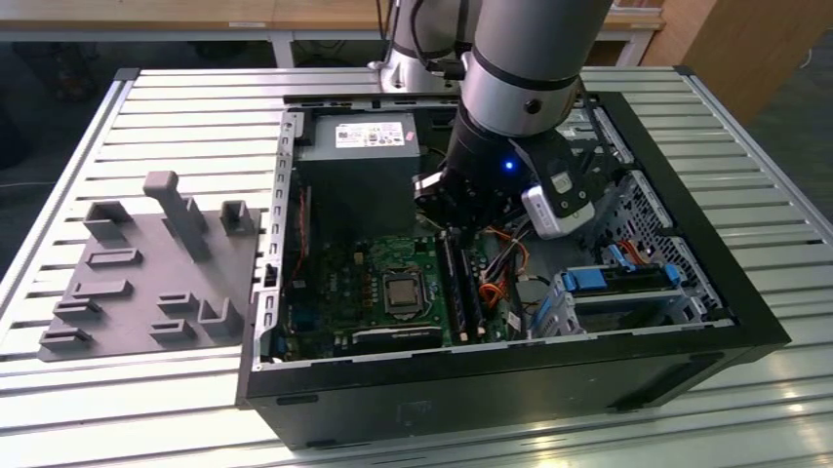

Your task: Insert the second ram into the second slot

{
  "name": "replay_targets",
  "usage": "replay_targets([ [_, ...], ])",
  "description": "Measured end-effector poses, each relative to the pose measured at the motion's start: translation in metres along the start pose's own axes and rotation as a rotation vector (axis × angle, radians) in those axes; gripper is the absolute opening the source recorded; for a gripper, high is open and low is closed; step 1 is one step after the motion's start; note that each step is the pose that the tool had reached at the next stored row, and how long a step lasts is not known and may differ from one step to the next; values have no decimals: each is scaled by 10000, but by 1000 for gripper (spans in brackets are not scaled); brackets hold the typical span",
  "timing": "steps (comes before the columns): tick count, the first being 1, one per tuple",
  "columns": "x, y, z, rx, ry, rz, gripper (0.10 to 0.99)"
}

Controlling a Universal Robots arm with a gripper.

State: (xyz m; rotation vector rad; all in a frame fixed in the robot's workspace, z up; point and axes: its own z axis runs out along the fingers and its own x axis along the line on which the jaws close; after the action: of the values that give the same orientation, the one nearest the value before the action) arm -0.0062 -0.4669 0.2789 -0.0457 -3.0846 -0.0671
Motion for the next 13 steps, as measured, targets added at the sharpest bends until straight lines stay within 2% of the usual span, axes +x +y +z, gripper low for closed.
replay_targets([
  [13,-4,-3,70,-2,-1,0,110],
])
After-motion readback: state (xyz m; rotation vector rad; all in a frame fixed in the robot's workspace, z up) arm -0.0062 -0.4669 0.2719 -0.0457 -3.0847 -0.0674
